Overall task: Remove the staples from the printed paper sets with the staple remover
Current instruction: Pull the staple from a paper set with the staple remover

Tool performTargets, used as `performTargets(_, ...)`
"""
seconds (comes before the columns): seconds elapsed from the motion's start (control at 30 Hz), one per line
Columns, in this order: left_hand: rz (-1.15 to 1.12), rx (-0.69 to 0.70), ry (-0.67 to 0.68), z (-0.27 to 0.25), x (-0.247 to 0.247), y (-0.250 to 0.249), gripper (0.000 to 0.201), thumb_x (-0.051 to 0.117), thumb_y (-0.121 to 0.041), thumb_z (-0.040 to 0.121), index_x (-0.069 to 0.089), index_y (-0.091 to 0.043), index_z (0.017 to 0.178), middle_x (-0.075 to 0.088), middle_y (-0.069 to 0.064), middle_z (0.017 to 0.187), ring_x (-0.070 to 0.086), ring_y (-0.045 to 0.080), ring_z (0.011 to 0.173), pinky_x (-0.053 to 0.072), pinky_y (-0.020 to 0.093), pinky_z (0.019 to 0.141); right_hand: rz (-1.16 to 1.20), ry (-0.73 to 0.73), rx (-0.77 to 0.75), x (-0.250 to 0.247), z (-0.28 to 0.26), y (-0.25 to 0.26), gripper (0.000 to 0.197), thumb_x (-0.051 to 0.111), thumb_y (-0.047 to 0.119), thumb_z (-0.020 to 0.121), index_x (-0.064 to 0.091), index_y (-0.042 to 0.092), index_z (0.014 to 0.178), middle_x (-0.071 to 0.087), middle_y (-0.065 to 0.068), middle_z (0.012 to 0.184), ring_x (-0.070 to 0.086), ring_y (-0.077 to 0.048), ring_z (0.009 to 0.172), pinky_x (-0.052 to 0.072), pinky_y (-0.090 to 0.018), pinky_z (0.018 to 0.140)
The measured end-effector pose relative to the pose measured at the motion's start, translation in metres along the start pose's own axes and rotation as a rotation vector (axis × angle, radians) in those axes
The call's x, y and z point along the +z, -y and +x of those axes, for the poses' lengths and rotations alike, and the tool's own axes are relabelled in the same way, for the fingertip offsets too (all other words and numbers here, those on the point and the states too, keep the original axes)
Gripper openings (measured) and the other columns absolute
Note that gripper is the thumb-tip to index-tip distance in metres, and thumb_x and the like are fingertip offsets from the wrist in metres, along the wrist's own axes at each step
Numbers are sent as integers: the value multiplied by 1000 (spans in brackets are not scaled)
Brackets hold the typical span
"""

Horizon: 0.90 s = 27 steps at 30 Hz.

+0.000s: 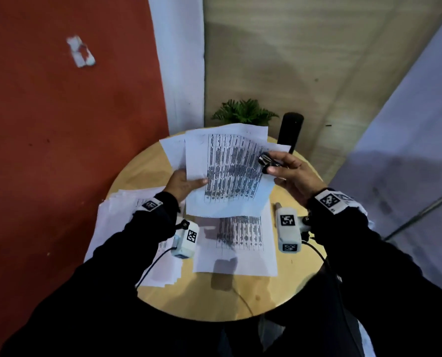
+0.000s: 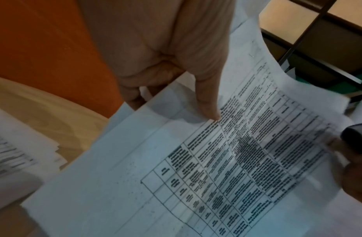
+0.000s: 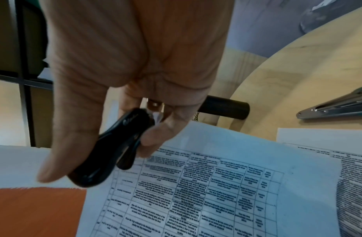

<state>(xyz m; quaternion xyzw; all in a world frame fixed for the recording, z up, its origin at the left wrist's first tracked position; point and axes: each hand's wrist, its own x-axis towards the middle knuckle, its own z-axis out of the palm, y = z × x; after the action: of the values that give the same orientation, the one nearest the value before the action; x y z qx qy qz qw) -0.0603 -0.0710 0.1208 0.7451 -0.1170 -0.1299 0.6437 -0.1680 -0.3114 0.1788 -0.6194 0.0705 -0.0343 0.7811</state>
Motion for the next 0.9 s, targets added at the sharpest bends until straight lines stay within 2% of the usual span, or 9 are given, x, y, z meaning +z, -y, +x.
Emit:
performTargets(0.2,55,33,76,-11,-17,-21,33,62,11,81,59,8,114,70,-20,72,64,-9,73,51,10,74,-17,-6,-30,4,-7,16,73,92,47,11,74,30,80,63,5,104,59,-7,86,34,-25,67)
performTargets(0.27,63,56,99,-18,-21,-29,31,62,11,81,60,5,111,71,-20,72,65,-7,75,50,10,72,-24,20,-22,3,-10,20,73,92,46,13,73,29,81,69,11,91,60,-7,84,36,-26,73)
performTargets(0.37,63,62,106,-27,-29,-40,29,65,8,80,63,1,108,71,-19,76,66,-5,77,50,12,72,-26,48,-67,3,-15,26,82,92,48,15,68,23,89,70,13,86,61,-2,76,41,-12,55)
performTargets(0.47,-5,106,-52,-34,-39,-51,20,79,-7,69,66,-8,85,70,-14,71,62,2,68,46,15,66,25,65,-110,3,-18,33,72,93,46,18,74,26,84,71,12,86,62,-3,75,38,-19,62)
performTargets(0.57,-55,191,-348,-33,-48,-61,68,91,-32,40,52,-21,94,53,-7,89,48,6,79,39,12,70,65,109,-140,2,-24,43,64,93,45,20,76,30,80,72,11,88,64,-4,77,39,-19,60)
performTargets(0.67,-223,119,-287,-32,-44,-85,105,88,-20,56,23,-21,138,45,9,125,48,17,110,39,22,89,92,151,-151,1,-34,54,64,94,41,19,76,28,78,73,8,87,68,-4,77,43,-11,48)
performTargets(0.73,-293,140,-200,-29,-37,-98,124,90,-20,55,7,-19,146,44,14,135,48,21,119,41,28,99,101,163,-155,-2,-40,60,64,95,37,18,76,26,78,74,6,86,69,-6,76,43,-11,43)
performTargets(0.83,-224,217,-218,-25,-28,-123,106,84,-6,63,18,-18,145,48,5,129,50,15,116,47,18,93,100,185,-174,-7,-47,69,64,95,36,20,77,24,80,74,4,86,69,-7,75,44,-12,42)
performTargets(0.9,-163,234,-131,-26,-26,-138,92,92,-24,51,44,-22,129,56,5,125,55,17,115,49,24,95,92,205,-194,-11,-52,74,63,95,37,22,76,25,82,74,4,87,69,-7,77,43,-12,42)
